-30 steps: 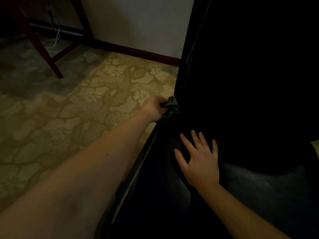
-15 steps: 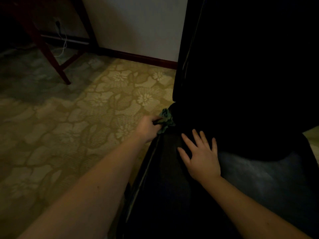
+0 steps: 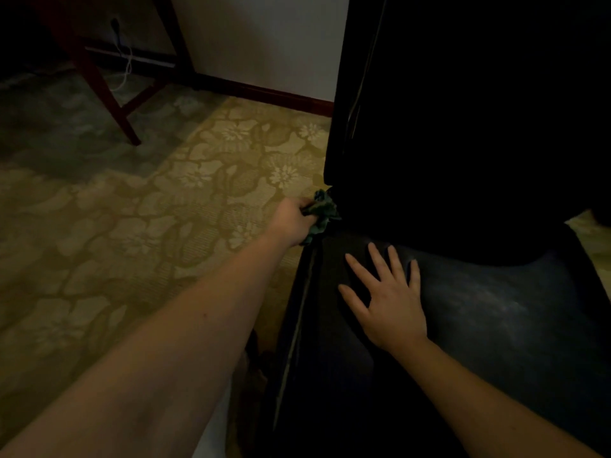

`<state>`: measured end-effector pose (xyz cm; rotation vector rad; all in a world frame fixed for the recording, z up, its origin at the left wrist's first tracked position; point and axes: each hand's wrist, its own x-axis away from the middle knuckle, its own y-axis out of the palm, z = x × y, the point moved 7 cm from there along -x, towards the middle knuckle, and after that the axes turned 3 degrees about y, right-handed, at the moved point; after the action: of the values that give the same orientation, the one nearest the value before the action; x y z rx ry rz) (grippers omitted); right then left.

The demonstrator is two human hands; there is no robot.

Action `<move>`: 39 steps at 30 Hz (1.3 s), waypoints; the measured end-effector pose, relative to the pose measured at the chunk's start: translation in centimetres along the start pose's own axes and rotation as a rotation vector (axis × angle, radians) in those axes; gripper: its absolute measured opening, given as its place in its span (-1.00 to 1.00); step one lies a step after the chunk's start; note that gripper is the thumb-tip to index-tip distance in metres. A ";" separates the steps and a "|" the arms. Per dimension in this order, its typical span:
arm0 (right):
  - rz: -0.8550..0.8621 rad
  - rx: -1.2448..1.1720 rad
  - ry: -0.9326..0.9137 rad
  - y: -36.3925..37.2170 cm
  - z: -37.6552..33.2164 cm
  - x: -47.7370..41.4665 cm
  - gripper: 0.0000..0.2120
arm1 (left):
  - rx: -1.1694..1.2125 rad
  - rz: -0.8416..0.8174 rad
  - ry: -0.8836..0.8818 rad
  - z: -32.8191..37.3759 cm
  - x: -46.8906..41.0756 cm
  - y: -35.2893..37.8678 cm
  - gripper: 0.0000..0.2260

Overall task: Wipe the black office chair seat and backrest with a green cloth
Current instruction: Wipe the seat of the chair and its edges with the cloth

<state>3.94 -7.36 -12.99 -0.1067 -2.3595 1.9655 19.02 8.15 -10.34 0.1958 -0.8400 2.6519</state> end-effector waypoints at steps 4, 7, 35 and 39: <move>0.003 -0.010 0.022 0.1 0.2 -0.3 -0.38 | 0.019 0.022 -0.008 -0.8 0.2 0.4 -0.66; 0.003 -0.010 0.019 0.2 0.2 -0.2 -0.39 | 0.009 -0.018 -0.035 -2.4 1.5 0.2 -0.65; 0.041 -0.081 -0.028 0.2 0.4 0.1 -0.41 | -0.158 0.082 0.080 -1.6 1.4 0.6 -0.66; 0.036 -0.070 -0.034 0.1 0.4 0.3 -0.40 | 0.022 0.137 0.025 -2.4 2.3 0.4 -0.70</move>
<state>3.60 -7.67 -13.15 -0.1214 -2.4659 1.9157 16.65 9.91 -11.96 0.1140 -0.8447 2.7861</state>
